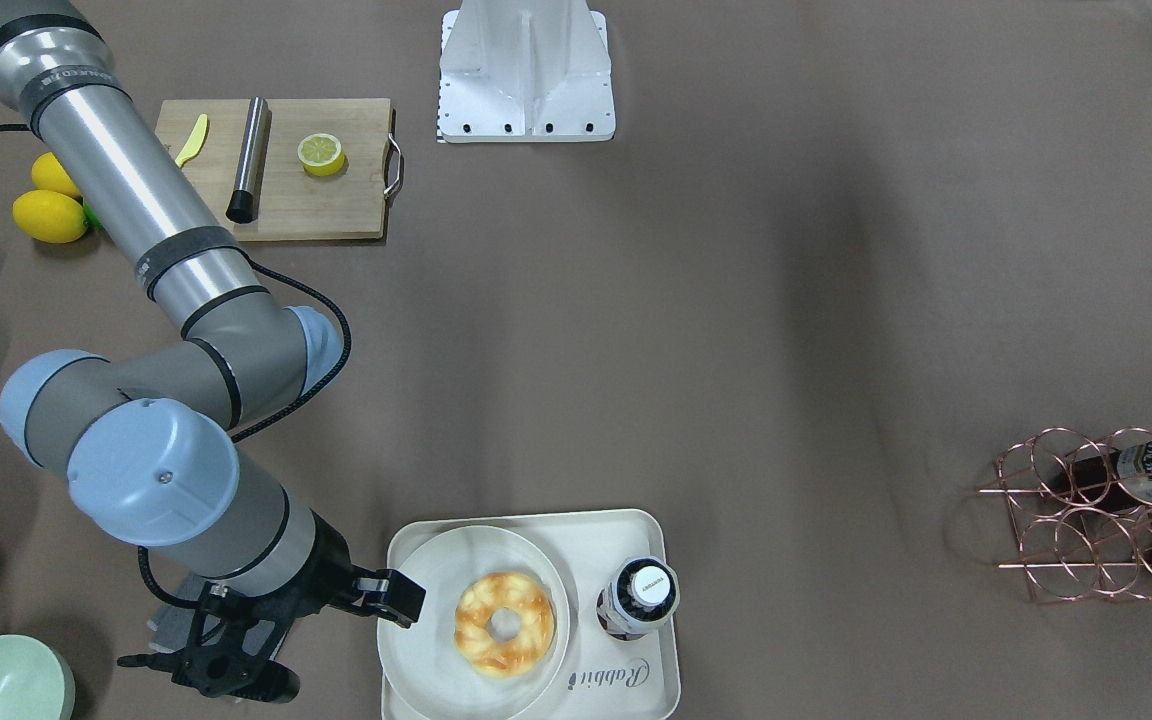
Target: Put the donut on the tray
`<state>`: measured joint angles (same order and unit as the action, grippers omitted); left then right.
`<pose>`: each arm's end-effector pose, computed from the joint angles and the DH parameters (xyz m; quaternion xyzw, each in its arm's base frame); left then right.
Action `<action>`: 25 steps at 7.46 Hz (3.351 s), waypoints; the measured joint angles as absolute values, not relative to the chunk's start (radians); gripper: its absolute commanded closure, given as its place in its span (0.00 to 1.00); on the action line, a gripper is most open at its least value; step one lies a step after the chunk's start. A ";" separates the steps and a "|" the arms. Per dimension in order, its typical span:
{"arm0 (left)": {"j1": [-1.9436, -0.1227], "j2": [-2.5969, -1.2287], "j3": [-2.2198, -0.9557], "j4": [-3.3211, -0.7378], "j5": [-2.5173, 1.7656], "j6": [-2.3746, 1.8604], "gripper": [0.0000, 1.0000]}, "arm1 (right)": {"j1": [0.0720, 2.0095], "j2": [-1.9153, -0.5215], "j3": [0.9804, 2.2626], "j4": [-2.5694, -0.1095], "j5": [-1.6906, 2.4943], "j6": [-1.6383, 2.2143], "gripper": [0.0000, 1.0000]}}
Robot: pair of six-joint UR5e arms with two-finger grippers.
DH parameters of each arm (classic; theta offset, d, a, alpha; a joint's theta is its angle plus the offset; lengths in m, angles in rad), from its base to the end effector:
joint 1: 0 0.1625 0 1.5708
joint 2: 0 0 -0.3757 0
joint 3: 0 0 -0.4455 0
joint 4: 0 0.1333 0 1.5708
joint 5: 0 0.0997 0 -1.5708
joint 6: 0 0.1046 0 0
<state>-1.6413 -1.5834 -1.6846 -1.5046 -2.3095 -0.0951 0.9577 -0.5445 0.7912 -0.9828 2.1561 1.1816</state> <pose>-0.1015 -0.5451 0.5532 0.0236 0.3612 -0.0663 0.9298 -0.4474 -0.7672 0.2330 0.0359 -0.4679 0.1332 0.8730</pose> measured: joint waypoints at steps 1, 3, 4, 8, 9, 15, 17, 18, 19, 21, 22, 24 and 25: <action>-1.641 -1.583 -1.684 -1.503 -2.310 -0.095 0.02 | 0.976 -0.577 0.853 -1.035 2.192 1.141 0.00; -1.643 -1.580 -1.684 -1.502 -2.310 -0.095 0.02 | 1.012 -0.731 1.125 -1.227 2.264 1.041 0.00; -1.643 -1.578 -1.684 -1.502 -2.310 -0.094 0.02 | 1.035 -0.823 1.266 -1.311 2.285 0.999 0.00; -1.644 -1.569 -1.683 -1.502 -2.310 -0.092 0.02 | 1.160 -1.173 1.669 -1.643 2.311 0.625 0.00; -1.644 -1.566 -1.682 -1.502 -2.310 -0.091 0.02 | 1.194 -1.272 1.728 -1.661 2.309 0.536 0.00; -1.645 -1.566 -1.673 -1.502 -2.310 -0.089 0.02 | 1.458 -1.562 1.720 -1.673 2.319 0.060 0.00; -1.647 -1.565 -1.674 -1.502 -2.310 -0.088 0.02 | 1.492 -1.579 1.709 -1.672 2.319 0.024 0.00; -1.647 -1.564 -1.674 -1.502 -2.310 -0.088 0.02 | 1.502 -1.588 1.710 -1.671 2.319 0.015 0.00; -1.648 -1.563 -1.675 -1.502 -2.310 -0.088 0.02 | 1.510 -1.596 1.712 -1.670 2.319 0.010 0.00; -1.649 -1.559 -1.677 -1.502 -2.310 -0.089 0.02 | 1.516 -1.604 1.713 -1.668 2.319 0.004 0.00; -1.649 -1.557 -1.678 -1.502 -2.310 -0.089 0.02 | 1.519 -1.608 1.715 -1.667 2.319 0.003 0.00; -1.649 -1.557 -1.678 -1.502 -2.310 -0.089 0.02 | 1.522 -1.608 1.716 -1.666 2.319 0.003 0.00; -1.649 -1.557 -1.678 -1.502 -2.310 -0.089 0.02 | 1.523 -1.607 1.716 -1.666 2.319 0.003 0.00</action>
